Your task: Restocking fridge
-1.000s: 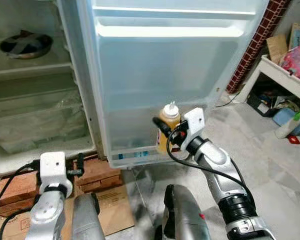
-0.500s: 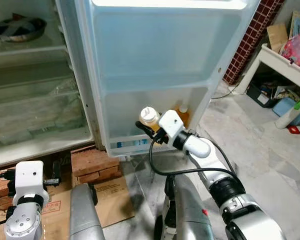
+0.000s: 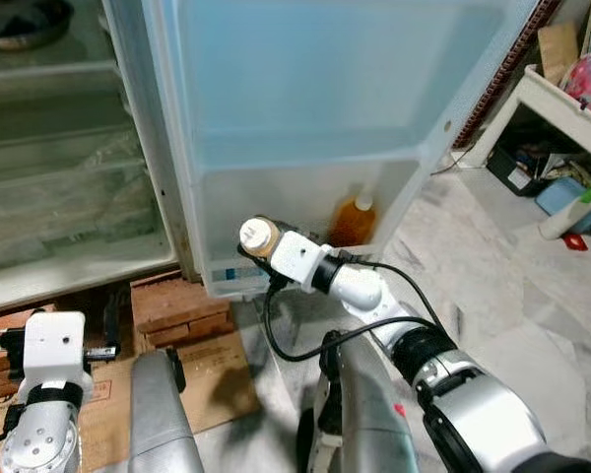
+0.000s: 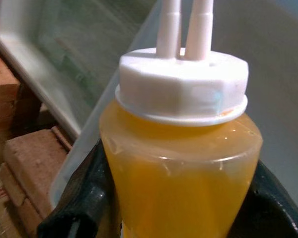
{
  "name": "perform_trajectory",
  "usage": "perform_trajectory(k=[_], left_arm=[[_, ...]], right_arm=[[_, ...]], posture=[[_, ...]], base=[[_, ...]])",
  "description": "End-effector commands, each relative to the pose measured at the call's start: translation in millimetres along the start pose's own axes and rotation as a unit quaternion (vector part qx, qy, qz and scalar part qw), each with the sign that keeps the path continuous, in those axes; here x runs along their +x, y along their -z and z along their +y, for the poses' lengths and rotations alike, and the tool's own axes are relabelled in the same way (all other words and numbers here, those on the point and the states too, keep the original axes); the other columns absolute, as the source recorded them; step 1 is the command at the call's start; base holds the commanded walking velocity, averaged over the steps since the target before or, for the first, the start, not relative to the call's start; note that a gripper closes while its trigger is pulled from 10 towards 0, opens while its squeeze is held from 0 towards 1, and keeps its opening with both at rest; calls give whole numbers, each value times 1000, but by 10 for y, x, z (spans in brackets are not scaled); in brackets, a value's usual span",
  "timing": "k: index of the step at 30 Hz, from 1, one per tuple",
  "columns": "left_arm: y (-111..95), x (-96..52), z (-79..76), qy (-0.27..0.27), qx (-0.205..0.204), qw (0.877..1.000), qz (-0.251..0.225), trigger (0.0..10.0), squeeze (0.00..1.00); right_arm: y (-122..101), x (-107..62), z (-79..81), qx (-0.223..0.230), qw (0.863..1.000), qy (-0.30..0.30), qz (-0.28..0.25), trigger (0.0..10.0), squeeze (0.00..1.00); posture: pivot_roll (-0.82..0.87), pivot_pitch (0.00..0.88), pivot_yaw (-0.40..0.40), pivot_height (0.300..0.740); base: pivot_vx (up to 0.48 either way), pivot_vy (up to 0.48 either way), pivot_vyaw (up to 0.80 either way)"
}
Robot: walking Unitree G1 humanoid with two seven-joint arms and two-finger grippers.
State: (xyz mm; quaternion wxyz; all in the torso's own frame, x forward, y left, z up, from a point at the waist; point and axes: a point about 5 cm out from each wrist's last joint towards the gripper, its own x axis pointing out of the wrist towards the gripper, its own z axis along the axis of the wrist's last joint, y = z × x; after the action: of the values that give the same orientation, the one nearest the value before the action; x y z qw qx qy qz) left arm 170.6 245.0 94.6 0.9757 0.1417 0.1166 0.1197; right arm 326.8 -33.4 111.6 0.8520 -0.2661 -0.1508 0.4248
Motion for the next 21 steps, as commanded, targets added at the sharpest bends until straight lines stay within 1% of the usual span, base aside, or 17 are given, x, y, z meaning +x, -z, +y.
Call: perform_trajectory(k=[1,3,4,5,6,7,9,11,12,14,15,16,18,20,21], left_arm=[[-11,-26,-23,10,7,1000,3,10000,0],[-10,-67,-18,16,10,1000,8,10000,0],[-10,-67,-18,16,10,1000,8,10000,0],[-12,-77,-16,16,11,1000,8,10000,0],[-16,-82,-15,18,12,1000,10,10000,0],[-16,-82,-15,18,12,1000,10,10000,0],[-20,-92,-14,20,14,1000,12,10000,0],[-24,-101,-18,21,15,1000,13,10000,0],[-22,-110,-26,22,15,1000,14,10000,0],[-21,-113,-29,22,15,1000,14,10000,0],[-14,-130,-37,22,15,1000,16,10000,0],[-14,-130,-37,22,15,1000,16,10000,0],[-2,-155,-48,25,16,999,18,10000,0],[-6,-155,-48,25,16,999,17,10000,0],[-13,-153,-44,25,18,999,15,10000,0]], right_arm=[[-36,23,-59,-10,1000,13,-8,10000,0],[-65,61,-138,-22,999,46,-8,10000,0],[-65,61,-138,-22,999,46,-8,10000,0],[-74,65,-155,-22,998,52,-10,10000,0],[-99,82,-206,-30,997,65,-13,10000,0],[-99,82,-206,-30,997,65,-13,10000,0],[-134,93,-244,-54,995,77,-22,10000,0],[-120,89,-284,-76,993,92,-13,10000,0],[-67,69,-308,-84,991,107,9,10000,0],[-48,61,-311,-83,990,110,15,10000,0],[17,26,-333,-67,989,127,36,10000,0],[17,26,-333,-67,989,127,36,10000,0],[135,-34,-380,-32,982,170,80,10000,0],[139,-32,-397,-28,980,178,84,10000,0],[104,-5,-446,-31,977,194,81,10000,0]], posture=[[207,212,-114,473],[211,224,-109,454],[211,224,-109,454],[211,229,-107,449],[212,235,-106,439],[212,235,-106,439],[213,238,-107,434],[214,240,-108,434],[217,240,-110,434],[217,240,-110,434],[221,240,-112,434],[221,240,-112,434],[229,236,-114,434],[235,236,-114,434],[241,237,-112,434]], base=[[0,0,0],[0,0,0],[0,0,0],[0,0,0],[0,0,0],[0,0,0],[0,0,0],[0,0,0],[0,0,0],[0,0,0],[0,0,0],[0,0,0],[0,0,0],[0,0,0],[0,0,0]])
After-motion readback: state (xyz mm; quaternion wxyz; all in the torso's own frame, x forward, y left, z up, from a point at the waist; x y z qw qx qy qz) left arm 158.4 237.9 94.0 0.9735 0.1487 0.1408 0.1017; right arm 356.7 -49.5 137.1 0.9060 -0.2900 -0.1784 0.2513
